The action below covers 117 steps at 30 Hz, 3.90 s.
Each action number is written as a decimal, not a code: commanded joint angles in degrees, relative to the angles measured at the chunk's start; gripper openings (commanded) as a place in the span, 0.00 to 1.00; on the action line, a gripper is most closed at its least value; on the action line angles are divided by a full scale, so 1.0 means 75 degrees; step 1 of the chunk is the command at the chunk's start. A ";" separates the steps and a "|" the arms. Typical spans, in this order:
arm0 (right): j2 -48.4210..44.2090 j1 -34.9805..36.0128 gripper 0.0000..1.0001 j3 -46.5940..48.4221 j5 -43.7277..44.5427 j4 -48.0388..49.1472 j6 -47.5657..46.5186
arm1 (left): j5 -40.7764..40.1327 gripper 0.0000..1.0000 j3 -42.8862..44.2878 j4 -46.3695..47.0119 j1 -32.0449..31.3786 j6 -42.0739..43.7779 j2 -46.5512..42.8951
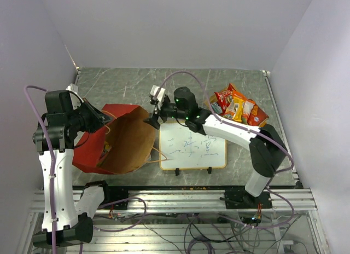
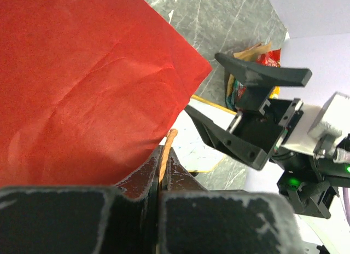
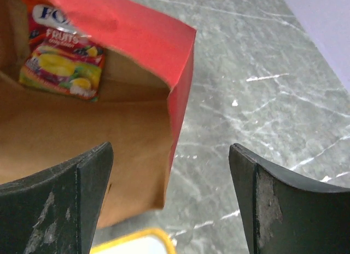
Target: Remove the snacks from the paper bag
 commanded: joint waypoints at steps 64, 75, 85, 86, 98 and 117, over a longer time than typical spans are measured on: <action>-0.2094 0.2651 0.79 -0.0398 0.2801 -0.0233 0.1549 | 0.1581 0.07 -0.0056 0.2252 -0.0043 -0.1154 0.0074; 0.0106 0.3099 0.77 0.0090 0.3357 0.0450 0.2127 | 0.1658 0.07 -0.0176 0.2612 -0.0043 -0.1568 -0.0034; 0.1640 0.3296 0.79 0.0844 0.4266 0.0686 0.1938 | 0.2060 0.07 -0.0174 0.2419 -0.0046 -0.1684 0.0030; 0.1771 0.3297 0.79 0.0902 0.4308 0.0742 0.1929 | 0.2019 0.07 -0.0172 0.2356 -0.0041 -0.1661 0.0011; 0.3270 0.3329 0.82 0.1642 0.4409 0.1325 0.1709 | 0.2181 0.07 0.0073 0.1896 -0.0042 -0.1364 0.0026; 0.4868 0.3296 0.96 0.3025 0.4569 0.1579 0.1156 | 0.2312 0.07 0.0238 0.1401 -0.0046 -0.1149 0.0021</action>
